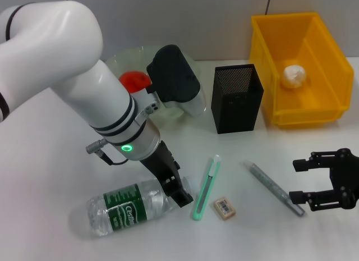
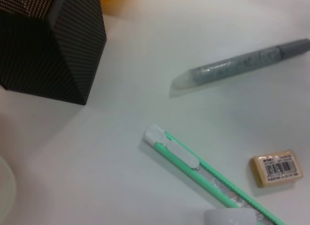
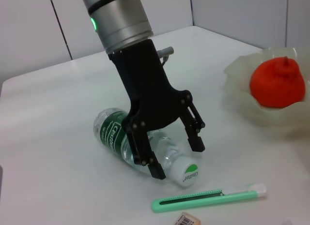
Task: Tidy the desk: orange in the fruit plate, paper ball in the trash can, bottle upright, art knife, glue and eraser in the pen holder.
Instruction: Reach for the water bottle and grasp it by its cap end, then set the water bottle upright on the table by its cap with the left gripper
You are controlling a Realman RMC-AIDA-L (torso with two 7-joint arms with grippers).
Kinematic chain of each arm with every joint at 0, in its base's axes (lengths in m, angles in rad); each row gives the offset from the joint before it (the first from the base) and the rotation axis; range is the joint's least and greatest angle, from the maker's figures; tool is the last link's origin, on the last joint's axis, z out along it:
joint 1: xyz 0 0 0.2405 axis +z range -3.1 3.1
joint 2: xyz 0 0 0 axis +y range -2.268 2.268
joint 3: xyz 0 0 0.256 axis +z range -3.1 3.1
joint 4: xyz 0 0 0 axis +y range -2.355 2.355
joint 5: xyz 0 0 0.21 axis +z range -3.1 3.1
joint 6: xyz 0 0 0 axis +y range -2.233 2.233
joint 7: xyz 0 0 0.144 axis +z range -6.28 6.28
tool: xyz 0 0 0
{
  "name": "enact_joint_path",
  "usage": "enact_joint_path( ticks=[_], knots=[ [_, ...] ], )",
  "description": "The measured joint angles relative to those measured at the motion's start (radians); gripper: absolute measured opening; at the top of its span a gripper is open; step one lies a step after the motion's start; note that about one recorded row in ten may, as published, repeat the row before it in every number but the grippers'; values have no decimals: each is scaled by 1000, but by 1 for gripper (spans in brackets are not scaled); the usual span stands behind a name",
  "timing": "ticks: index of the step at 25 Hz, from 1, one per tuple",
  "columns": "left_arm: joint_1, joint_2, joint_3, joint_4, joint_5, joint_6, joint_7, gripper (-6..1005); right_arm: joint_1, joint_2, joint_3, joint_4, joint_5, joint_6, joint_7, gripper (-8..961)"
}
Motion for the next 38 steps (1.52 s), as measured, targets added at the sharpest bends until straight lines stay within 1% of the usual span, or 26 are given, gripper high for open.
enact_joint_path(
  ticks=[4,10,20,21,25,29,32,38],
  knots=[
    [3,0,12,-8,0,-19,3,812,3,0,0,0,-1,1,7,760],
    [11,0,52,-8,-9,-46,4,810,3,1,0,0,-2,1,9,760],
    [16,0,61,-7,-11,-65,5,806,3,4,1,0,-1,4,10,761],
    [20,0,78,-2,-11,-80,12,806,3,5,1,0,0,4,10,761],
    [21,0,78,2,-11,-83,12,773,3,5,3,0,0,3,11,761],
    [24,0,70,9,-11,-84,7,533,3,5,4,0,0,3,11,761],
    [37,0,51,33,-10,-84,3,508,3,5,9,0,1,3,11,761],
    [74,6,-47,104,-36,-59,2,459,3,3,18,0,3,-2,11,761]
  ],
)
